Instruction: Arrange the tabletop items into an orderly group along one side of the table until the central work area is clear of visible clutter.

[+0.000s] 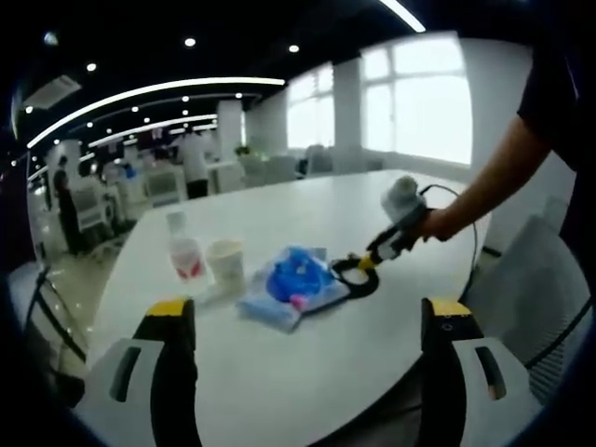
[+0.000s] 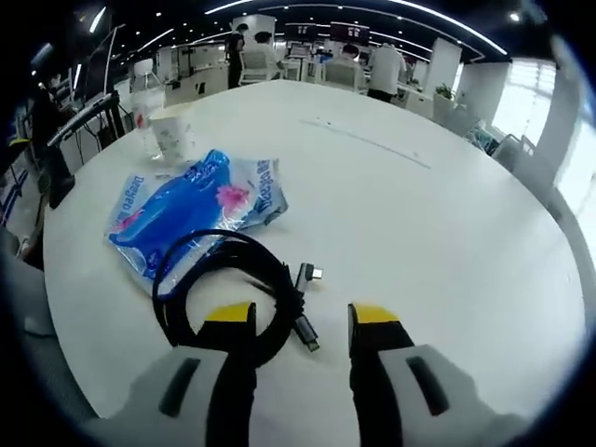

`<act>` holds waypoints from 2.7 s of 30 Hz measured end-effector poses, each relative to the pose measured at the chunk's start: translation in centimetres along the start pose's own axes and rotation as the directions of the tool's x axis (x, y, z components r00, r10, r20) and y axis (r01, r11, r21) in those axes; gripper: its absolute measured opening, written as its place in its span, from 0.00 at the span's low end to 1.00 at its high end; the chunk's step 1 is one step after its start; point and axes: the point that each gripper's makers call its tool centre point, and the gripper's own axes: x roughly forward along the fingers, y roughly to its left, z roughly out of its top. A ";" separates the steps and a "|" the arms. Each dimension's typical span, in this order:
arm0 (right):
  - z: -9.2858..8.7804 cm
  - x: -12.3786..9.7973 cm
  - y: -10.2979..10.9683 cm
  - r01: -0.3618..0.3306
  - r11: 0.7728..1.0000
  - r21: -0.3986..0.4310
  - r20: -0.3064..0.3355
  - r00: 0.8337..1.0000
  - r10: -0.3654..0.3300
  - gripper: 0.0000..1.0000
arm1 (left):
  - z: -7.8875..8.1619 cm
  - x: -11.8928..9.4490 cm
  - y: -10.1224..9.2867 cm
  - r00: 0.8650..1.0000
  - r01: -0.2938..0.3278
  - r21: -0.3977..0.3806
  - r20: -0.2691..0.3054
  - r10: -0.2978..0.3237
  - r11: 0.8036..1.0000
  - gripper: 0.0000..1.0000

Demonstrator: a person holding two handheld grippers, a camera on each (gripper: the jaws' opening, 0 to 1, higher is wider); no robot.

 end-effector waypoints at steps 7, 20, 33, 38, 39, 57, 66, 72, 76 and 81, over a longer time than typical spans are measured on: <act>0.1 0.6 0.4 -0.022 1.000 -0.012 -0.017 1.000 0.022 0.23 | -0.2 -0.1 0.2 1.000 -0.007 0.001 -0.009 0.007 1.000 0.97; 0.0 1.3 0.9 -0.027 1.000 -0.003 -0.046 0.999 0.027 0.16 | -0.3 -0.1 0.4 1.000 -0.016 0.003 -0.015 0.016 1.000 0.96; 0.1 1.5 1.0 -0.023 0.999 -0.047 -0.061 0.998 0.020 0.11 | -0.3 0.0 0.4 1.000 -0.015 0.003 -0.015 0.015 1.000 0.95; 0.1 1.4 0.9 -0.013 0.999 -0.046 -0.073 0.997 0.009 0.09 | -0.3 0.0 0.4 1.000 -0.014 0.004 -0.013 0.014 1.000 0.95; 0.2 1.3 0.9 -0.012 0.999 -0.044 -0.069 0.998 0.009 0.09 | -0.2 0.0 0.4 1.000 -0.014 0.005 -0.012 0.014 1.000 0.95; 0.8 -2.4 0.3 -0.002 0.999 0.043 0.006 1.000 0.002 0.08 | -0.2 0.0 0.0 1.000 0.008 0.011 0.002 -0.008 1.000 0.95; 1.5 -4.6 -0.2 -0.001 0.995 0.096 0.065 0.998 -0.006 0.08 | 0.0 -0.1 -0.2 1.000 0.015 0.014 0.008 -0.015 1.000 0.95; 2.1 -5.6 -1.2 0.016 0.993 0.117 0.105 0.994 -0.028 0.08 | 0.1 -0.1 -0.4 1.000 0.021 0.017 0.010 -0.021 1.000 0.95; 2.4 -6.0 -2.0 0.027 0.992 0.125 0.118 0.992 -0.042 0.08 | 0.2 -0.1 -0.5 1.000 0.022 0.017 0.011 -0.023 1.000 0.95; 2.3 -6.6 -3.0 0.044 0.989 0.140 0.121 0.991 -0.061 0.08 | 0.2 -0.1 -0.5 1.000 0.022 0.018 0.012 -0.022 1.000 0.95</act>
